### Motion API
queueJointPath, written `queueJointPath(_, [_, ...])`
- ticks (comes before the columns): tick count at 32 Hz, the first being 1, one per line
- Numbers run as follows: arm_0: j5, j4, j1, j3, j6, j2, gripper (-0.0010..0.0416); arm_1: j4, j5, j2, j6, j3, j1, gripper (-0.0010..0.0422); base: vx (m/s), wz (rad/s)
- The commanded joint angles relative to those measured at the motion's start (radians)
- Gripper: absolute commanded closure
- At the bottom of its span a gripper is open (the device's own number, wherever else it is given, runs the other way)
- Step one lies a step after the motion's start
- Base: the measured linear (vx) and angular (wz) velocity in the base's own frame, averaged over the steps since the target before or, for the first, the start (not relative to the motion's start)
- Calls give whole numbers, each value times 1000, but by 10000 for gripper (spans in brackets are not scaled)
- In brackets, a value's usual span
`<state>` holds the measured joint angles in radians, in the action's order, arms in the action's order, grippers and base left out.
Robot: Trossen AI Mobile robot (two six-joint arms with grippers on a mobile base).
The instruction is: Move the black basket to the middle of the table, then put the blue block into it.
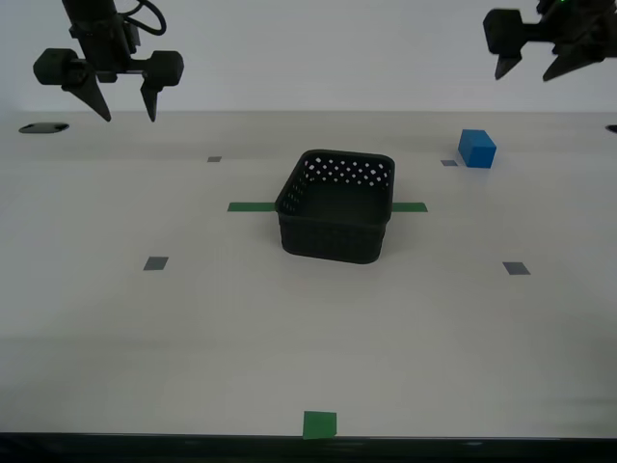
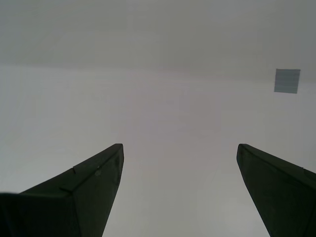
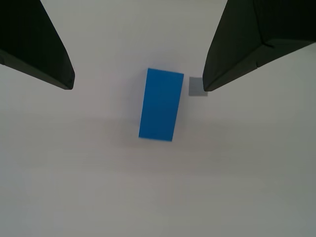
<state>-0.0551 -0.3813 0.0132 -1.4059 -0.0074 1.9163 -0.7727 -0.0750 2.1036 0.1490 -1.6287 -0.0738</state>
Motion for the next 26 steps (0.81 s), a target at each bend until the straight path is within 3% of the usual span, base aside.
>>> queueJointPath(1, [3,-1,5,-32,0,49,39,5,-1,0,-4,24,13,99,0,0])
queueJointPath(11, [3,-27,18,-211,19,256,54,95,0,0,0,127,23,99,0,0])
queueJointPath(26, [4,18,53,-222,43,402,64,141,8,0,7,128,23,99,0,0])
